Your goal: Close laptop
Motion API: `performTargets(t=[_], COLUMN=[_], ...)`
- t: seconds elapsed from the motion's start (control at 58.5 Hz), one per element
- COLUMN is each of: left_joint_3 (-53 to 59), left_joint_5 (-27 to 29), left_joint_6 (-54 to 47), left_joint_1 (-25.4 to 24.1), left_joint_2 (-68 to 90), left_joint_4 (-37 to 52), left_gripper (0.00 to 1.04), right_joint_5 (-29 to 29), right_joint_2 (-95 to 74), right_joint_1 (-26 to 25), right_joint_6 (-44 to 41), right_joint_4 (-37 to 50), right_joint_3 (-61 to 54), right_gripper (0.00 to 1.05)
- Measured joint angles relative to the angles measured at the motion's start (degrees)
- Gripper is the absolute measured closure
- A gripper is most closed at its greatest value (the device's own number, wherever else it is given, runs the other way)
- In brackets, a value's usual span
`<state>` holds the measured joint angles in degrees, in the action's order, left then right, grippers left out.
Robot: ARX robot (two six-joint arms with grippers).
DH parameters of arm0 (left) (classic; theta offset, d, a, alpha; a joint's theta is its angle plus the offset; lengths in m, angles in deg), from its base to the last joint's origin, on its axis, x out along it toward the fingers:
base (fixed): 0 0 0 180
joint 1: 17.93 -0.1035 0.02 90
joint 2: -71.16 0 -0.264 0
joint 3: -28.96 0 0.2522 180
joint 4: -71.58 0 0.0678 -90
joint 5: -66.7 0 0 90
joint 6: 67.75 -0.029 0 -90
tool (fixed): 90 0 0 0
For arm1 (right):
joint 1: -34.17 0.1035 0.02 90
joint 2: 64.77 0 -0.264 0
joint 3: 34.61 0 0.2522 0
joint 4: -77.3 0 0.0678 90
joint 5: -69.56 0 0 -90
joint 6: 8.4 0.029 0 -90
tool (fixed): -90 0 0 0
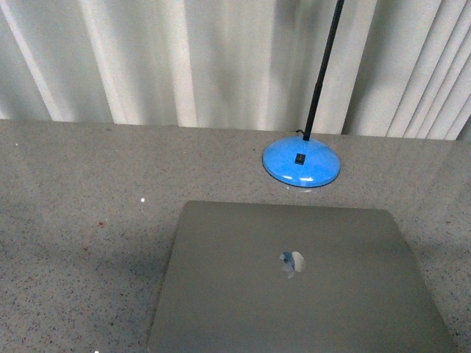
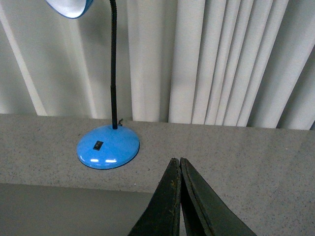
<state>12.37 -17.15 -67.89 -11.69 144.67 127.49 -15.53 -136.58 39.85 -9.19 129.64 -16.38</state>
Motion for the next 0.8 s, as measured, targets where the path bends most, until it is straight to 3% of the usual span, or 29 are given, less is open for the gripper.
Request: performTargets(t=[0.102,0.154,0.188,0.29,0.461,0.803], left_joint_3=[1.3,1.3,1.3,1.3,1.3,1.3], left_joint_5=[-1.1,-1.9,-5.0,-5.7,-6.1,-6.1], left_joint_6=[0.0,0.1,0.1,0.2,0.2,0.2], left_joint_1=[-0.9,-1.7,-3.7,-5.9,-6.1,-6.1], left_joint_2=[-5.9,-9.1,-11.8,-18.3,-33.4,-46.6], left_joint_4=[-5.2,-7.8,-9.9,-15.3,-30.6,-42.6], left_gripper=[1.01,1.01,1.01,1.01,1.01,1.01], right_joint_5=[-1.1,-4.1,-4.5,-4.6,-4.9,-4.9], right_joint_2=[8.7,12.6,14.6,19.4,29.3,43.0], right_joint_1=[-1.4,-3.6,-4.4,-5.5,-5.5,-5.5], right_joint_6=[0.1,0.1,0.1,0.2,0.2,0.2], right_joint_4=[-9.3,-12.1,-13.3,-16.8,-25.2,-37.6], right_joint_3=[-0.4,-0.9,-1.2,-2.1,-3.7,-4.1], right_gripper=[1.02,1.02,1.02,1.02,1.02,1.02])
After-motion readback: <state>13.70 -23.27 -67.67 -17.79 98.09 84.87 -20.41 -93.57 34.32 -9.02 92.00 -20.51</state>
